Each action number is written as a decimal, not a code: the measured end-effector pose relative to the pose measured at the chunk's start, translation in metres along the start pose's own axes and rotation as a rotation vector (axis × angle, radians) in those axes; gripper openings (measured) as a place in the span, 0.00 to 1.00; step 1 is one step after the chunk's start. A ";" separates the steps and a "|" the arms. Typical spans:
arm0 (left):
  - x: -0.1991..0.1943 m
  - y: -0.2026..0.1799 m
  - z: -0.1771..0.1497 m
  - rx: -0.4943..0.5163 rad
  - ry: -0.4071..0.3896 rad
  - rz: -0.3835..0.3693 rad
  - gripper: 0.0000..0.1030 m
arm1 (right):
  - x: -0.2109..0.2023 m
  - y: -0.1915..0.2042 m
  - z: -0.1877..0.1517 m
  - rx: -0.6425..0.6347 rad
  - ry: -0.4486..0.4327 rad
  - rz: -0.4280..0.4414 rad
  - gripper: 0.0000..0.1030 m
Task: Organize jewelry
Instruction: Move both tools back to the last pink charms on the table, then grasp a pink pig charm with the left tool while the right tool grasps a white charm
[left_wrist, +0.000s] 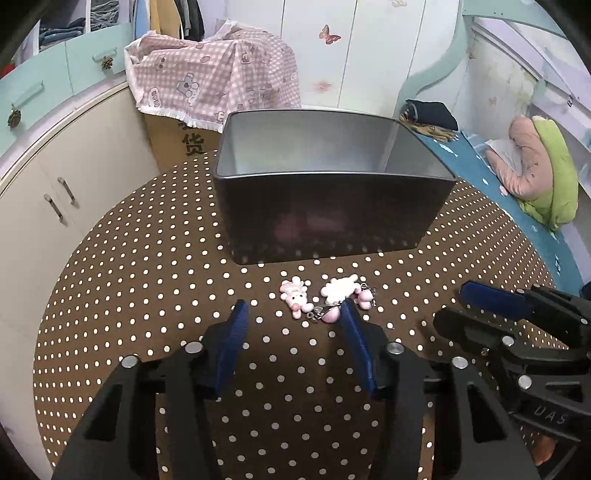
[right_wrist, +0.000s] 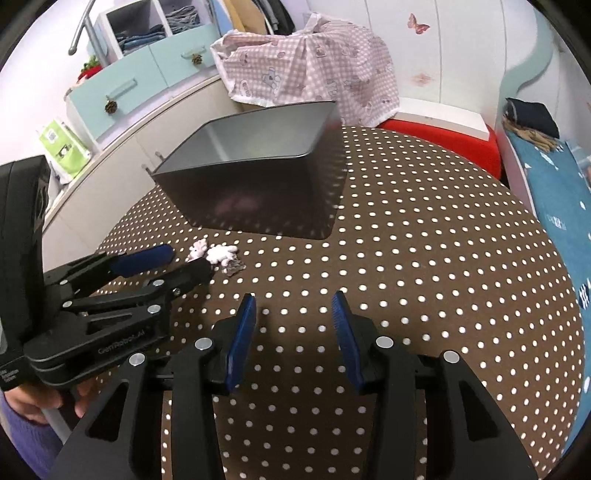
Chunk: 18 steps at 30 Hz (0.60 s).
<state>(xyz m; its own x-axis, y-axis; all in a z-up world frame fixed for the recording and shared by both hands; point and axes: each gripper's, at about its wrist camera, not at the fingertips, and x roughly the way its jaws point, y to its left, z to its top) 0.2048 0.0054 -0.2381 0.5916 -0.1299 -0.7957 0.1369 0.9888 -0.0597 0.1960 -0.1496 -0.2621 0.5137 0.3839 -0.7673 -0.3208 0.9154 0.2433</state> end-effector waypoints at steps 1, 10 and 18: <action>0.000 0.001 0.001 0.001 0.001 0.001 0.39 | 0.001 0.001 0.000 -0.003 0.000 0.002 0.41; 0.000 0.019 0.002 -0.006 0.009 0.017 0.00 | 0.012 0.019 0.010 -0.054 0.008 0.005 0.41; -0.006 0.037 -0.007 -0.030 0.007 -0.074 0.00 | 0.028 0.045 0.021 -0.119 0.014 -0.020 0.41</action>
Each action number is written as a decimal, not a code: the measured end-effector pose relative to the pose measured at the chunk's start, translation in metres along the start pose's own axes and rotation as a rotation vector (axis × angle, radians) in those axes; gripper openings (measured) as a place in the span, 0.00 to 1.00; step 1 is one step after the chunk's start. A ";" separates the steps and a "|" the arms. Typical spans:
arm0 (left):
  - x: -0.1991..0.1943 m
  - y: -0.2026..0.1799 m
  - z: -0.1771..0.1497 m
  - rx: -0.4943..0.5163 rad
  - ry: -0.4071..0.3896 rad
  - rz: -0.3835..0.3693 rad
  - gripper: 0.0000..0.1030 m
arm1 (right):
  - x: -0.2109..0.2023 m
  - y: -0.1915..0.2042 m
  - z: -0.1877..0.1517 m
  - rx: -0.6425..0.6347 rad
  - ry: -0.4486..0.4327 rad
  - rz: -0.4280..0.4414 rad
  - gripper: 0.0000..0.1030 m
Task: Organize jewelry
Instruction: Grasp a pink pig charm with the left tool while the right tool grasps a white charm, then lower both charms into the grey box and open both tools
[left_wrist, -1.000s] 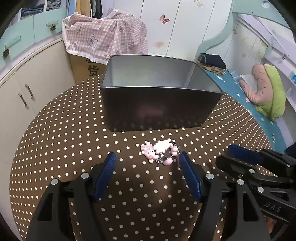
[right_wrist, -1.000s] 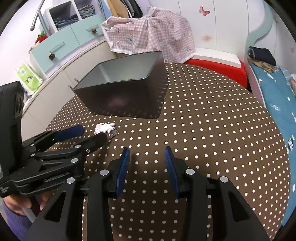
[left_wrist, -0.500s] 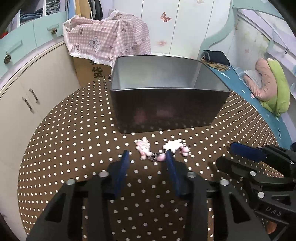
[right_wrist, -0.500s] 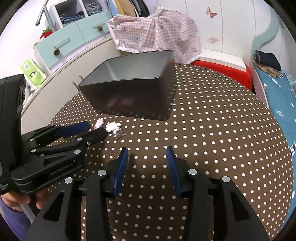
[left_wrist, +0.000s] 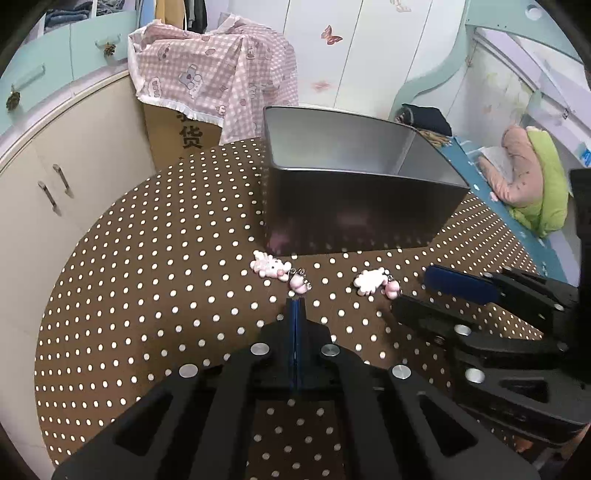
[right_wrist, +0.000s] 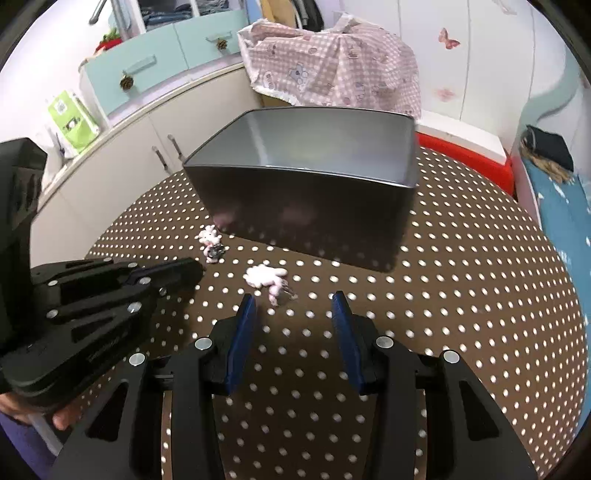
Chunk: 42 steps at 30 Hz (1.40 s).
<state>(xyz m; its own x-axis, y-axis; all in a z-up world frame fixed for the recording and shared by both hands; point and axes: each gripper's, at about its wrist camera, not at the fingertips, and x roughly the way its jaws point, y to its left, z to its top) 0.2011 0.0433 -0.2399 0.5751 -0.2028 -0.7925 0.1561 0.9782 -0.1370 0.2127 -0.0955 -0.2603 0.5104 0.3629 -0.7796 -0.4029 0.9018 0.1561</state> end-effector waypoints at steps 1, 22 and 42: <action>-0.001 0.002 -0.001 -0.005 0.000 -0.011 0.00 | 0.002 0.003 0.001 -0.009 0.002 -0.006 0.41; 0.003 -0.002 0.015 -0.024 -0.010 -0.011 0.42 | 0.000 -0.005 0.000 -0.007 -0.019 -0.030 0.16; 0.006 -0.003 0.015 0.014 0.008 -0.007 0.10 | -0.027 -0.020 0.004 0.045 -0.080 0.016 0.16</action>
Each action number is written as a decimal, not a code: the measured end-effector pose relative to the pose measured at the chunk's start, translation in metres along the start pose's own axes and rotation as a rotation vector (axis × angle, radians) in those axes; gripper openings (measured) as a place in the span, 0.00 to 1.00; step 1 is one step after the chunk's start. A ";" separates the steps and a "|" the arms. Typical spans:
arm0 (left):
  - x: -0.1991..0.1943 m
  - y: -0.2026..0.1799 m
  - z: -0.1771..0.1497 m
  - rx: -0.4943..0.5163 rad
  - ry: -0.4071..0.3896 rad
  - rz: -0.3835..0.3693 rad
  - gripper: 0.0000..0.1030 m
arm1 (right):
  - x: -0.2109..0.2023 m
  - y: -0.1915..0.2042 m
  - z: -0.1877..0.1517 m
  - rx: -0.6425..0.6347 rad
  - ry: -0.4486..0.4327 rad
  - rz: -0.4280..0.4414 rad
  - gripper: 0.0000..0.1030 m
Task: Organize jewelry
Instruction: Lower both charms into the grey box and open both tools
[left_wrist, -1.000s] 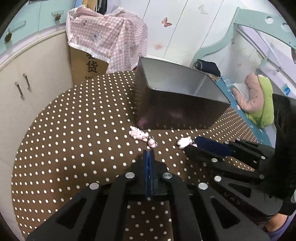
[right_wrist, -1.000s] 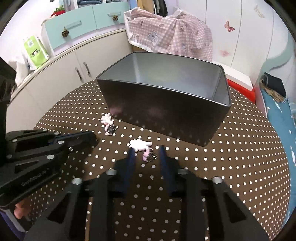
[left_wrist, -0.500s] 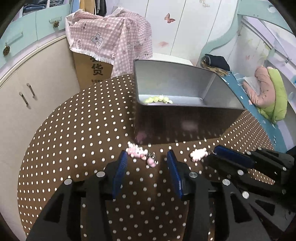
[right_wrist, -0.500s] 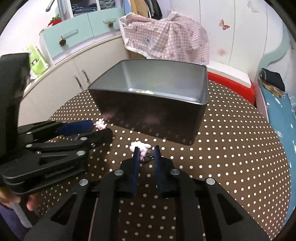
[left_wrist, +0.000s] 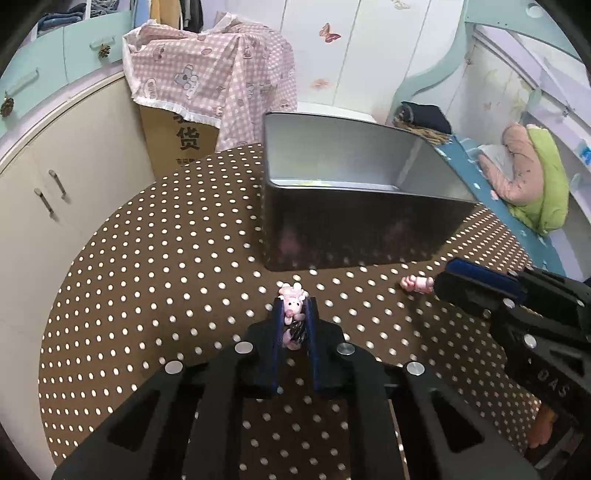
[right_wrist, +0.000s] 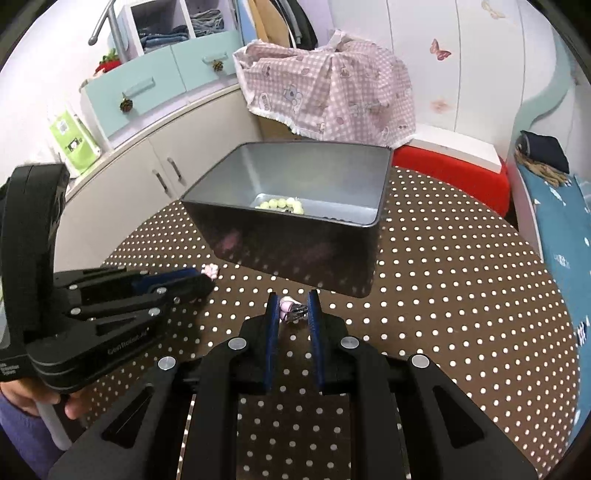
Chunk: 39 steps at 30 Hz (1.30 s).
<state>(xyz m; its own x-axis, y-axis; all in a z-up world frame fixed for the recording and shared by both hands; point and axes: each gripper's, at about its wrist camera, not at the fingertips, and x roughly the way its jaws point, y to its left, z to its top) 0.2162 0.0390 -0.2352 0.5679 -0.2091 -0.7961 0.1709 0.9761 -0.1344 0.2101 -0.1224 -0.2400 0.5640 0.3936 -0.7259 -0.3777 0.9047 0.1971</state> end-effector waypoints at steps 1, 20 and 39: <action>-0.003 0.000 -0.001 -0.003 -0.004 -0.009 0.10 | -0.003 0.000 0.001 0.000 -0.007 -0.002 0.16; -0.087 -0.025 0.033 0.056 -0.172 -0.166 0.10 | -0.082 0.006 0.047 -0.021 -0.153 -0.035 0.16; -0.046 -0.022 0.097 0.074 -0.120 -0.170 0.10 | -0.051 -0.002 0.099 -0.003 -0.141 -0.032 0.16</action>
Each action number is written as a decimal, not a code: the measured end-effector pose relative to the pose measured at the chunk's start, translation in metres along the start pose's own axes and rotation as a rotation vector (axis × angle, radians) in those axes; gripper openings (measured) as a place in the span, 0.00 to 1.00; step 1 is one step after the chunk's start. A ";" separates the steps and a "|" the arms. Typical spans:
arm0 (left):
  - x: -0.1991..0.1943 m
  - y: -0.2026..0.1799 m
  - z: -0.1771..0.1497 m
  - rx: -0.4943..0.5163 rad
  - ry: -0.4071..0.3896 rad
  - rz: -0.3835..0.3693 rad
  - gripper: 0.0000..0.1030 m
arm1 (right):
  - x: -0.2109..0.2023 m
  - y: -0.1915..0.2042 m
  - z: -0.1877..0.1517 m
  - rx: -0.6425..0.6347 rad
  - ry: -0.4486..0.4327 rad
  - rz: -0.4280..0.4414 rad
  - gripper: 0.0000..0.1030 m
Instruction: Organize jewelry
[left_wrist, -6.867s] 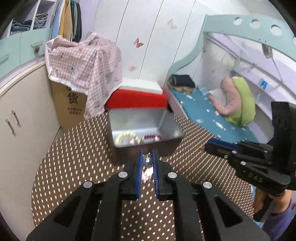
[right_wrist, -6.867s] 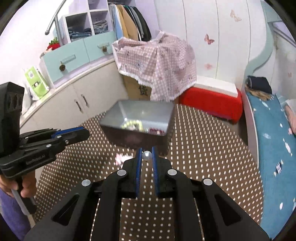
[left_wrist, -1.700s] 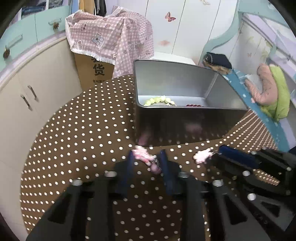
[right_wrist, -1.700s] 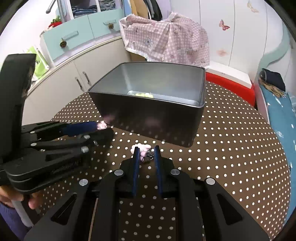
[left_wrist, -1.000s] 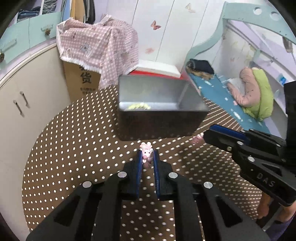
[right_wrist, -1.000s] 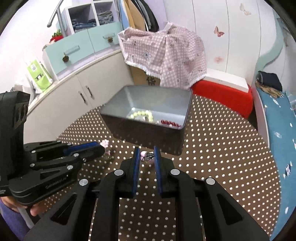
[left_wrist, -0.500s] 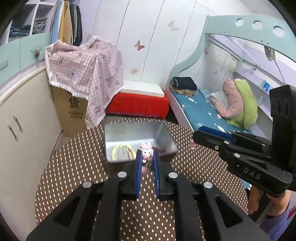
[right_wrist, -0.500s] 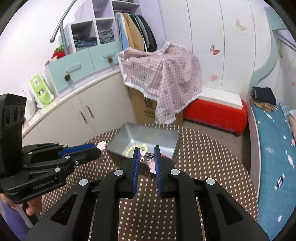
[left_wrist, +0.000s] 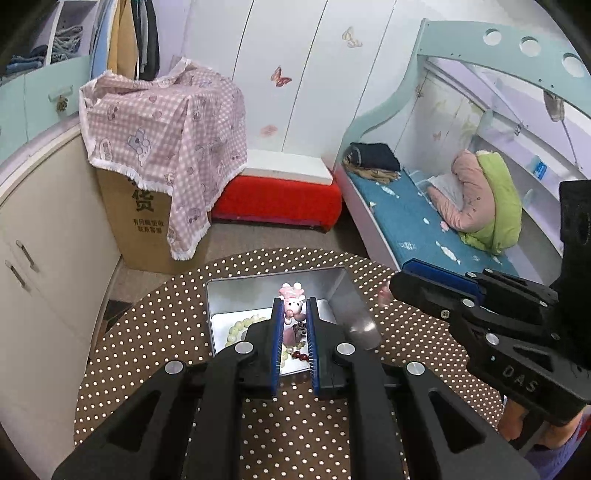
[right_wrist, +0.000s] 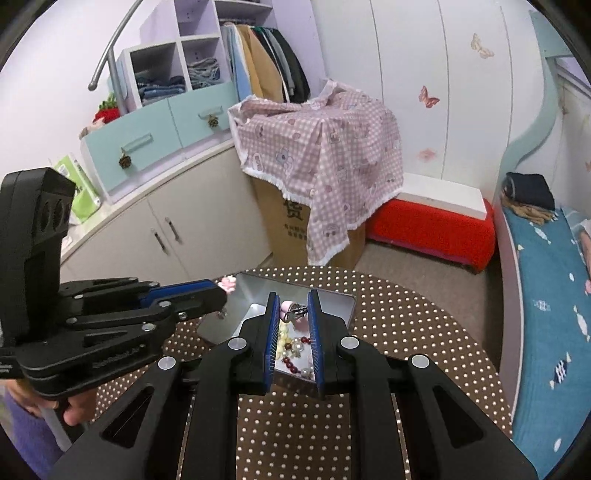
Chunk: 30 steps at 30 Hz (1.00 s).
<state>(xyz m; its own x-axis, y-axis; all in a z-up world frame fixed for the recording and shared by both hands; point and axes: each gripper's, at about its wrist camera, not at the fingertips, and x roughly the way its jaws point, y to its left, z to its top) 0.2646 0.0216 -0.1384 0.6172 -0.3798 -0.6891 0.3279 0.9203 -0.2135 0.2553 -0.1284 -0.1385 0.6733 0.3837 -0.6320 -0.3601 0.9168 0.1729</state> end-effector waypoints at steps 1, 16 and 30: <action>0.003 0.001 -0.001 -0.002 0.007 0.000 0.10 | 0.004 0.000 -0.001 0.001 0.006 0.001 0.16; 0.037 0.007 -0.015 -0.016 0.097 0.002 0.11 | 0.043 -0.005 -0.020 0.020 0.087 0.011 0.16; 0.028 0.005 -0.017 -0.020 0.088 0.005 0.11 | 0.044 -0.007 -0.023 0.035 0.096 0.017 0.16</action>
<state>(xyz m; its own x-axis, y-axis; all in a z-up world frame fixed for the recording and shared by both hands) 0.2716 0.0171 -0.1707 0.5533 -0.3666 -0.7480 0.3103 0.9240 -0.2233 0.2727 -0.1207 -0.1856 0.6016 0.3882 -0.6981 -0.3472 0.9142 0.2091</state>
